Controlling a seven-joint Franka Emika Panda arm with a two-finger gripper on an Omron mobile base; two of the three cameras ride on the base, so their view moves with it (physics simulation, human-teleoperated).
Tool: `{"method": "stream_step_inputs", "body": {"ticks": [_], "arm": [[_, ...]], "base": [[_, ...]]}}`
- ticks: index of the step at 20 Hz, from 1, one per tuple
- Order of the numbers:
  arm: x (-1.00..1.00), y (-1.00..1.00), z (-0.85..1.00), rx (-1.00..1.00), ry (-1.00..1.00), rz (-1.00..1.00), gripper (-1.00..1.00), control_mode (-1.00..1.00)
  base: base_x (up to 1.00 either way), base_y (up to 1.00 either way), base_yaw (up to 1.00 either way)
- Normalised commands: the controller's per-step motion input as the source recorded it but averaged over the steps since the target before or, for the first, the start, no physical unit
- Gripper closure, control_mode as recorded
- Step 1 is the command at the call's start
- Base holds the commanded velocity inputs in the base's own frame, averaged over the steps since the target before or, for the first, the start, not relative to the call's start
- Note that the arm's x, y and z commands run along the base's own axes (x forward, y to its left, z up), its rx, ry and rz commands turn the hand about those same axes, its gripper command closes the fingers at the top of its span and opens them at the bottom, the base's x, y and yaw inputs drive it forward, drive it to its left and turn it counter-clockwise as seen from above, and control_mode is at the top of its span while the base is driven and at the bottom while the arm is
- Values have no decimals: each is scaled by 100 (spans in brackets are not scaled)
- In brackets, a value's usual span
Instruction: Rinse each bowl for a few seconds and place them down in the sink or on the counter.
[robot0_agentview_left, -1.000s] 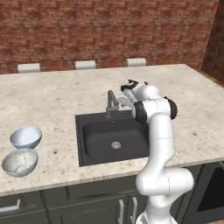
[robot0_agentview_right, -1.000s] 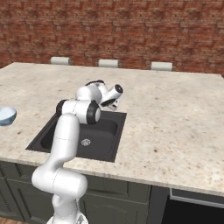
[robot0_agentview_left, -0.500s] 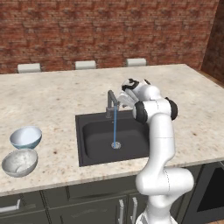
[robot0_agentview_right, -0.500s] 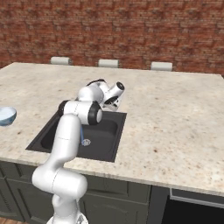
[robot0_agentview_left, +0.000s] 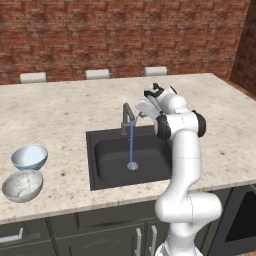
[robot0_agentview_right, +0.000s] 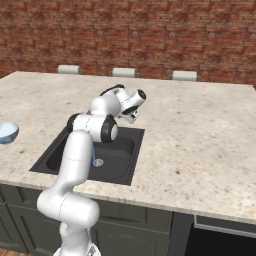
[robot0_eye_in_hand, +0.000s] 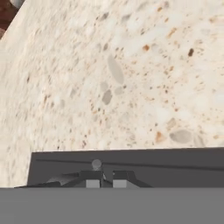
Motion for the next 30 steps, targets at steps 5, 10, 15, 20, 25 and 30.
{"method": "stream_step_inputs", "body": {"ticks": [5,10,15,20,25,30], "arm": [[-20,-39,57,8,-6,0,100,-100],[-38,-14,73,1,-2,0,100,-100],[-68,6,79,0,-5,0,-100,-100],[-68,1,73,0,-2,0,-100,-100],[-73,7,34,13,9,-4,-100,-100],[-78,20,2,14,11,-2,-100,-100]], "base": [[0,0,0],[0,0,0],[0,0,0],[0,0,0],[0,0,0],[0,0,0]]}}
